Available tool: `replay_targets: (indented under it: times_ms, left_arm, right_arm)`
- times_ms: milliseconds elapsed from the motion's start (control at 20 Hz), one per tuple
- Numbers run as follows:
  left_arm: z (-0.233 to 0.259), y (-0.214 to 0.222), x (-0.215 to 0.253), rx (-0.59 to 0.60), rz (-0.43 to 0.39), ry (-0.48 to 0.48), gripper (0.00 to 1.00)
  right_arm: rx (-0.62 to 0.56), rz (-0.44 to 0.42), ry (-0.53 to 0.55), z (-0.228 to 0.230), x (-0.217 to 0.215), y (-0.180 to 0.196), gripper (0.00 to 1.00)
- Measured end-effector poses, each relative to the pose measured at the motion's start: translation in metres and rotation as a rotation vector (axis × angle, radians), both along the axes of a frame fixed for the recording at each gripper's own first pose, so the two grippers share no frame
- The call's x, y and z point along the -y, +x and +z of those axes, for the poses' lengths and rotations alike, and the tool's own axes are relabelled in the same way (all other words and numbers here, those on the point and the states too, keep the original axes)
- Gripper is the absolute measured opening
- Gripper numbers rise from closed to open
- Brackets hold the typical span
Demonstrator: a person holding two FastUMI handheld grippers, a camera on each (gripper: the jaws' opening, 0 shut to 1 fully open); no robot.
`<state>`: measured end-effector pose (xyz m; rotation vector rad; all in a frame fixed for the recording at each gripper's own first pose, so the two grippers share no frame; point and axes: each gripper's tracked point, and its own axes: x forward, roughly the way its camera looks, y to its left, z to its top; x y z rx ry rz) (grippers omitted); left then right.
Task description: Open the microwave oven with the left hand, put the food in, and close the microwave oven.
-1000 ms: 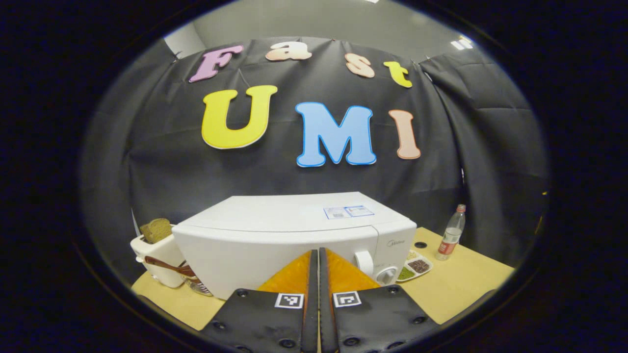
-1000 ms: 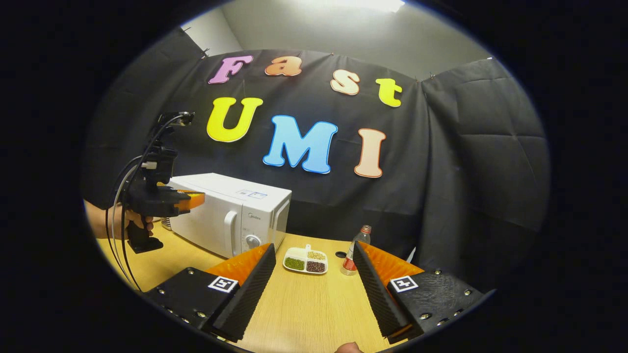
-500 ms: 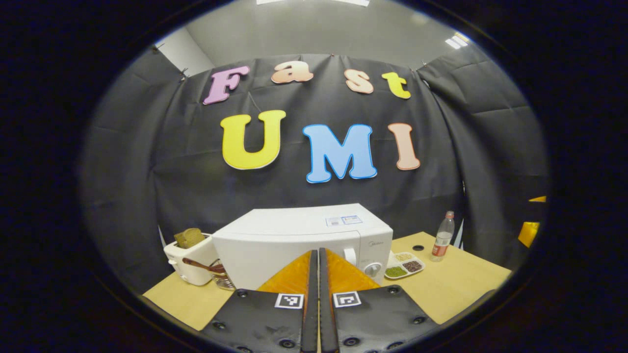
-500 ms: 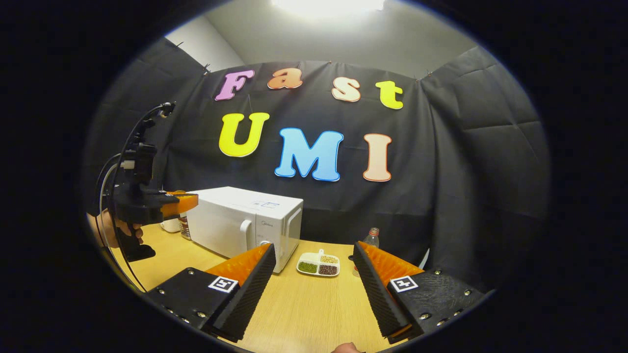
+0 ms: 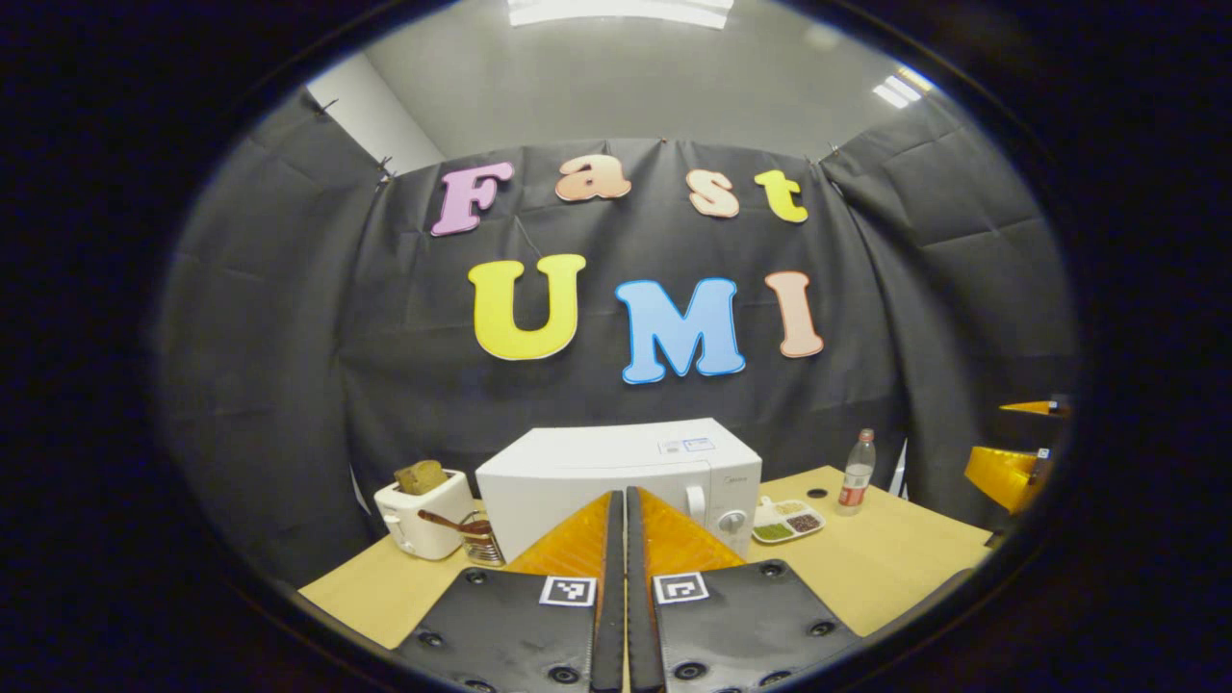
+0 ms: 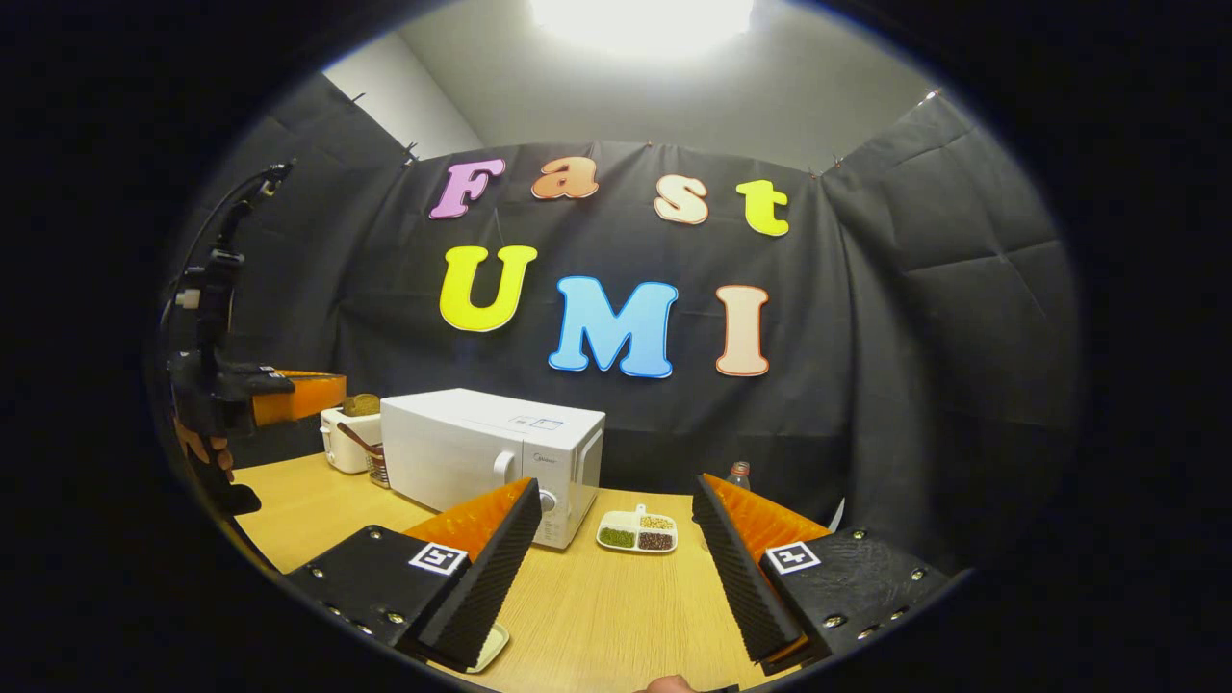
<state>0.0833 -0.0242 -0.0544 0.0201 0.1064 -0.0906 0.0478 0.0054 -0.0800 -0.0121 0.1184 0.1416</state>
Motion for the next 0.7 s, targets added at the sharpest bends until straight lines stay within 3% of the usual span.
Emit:
replay_targets:
  times_ms: [250,500,600,700]
  left_arm:
    - [0.009,-0.042,-0.024,0.035,-0.007,-0.004,0.14]
    - [0.009,-0.074,-0.048,0.02,0.002,-0.042,0.29]
    - [0.008,-0.08,-0.051,0.025,-0.006,-0.058,0.47]
    - [0.009,-0.088,-0.059,0.027,-0.004,-0.06,0.76]
  right_arm:
    - [0.028,-0.017,0.009,0.016,-0.02,-0.019,0.97]
    - [0.059,-0.035,0.003,0.028,-0.03,-0.04,0.97]
    - [0.069,-0.039,-0.004,0.033,-0.032,-0.047,0.97]
    - [0.074,-0.041,-0.006,0.036,-0.035,-0.052,0.97]
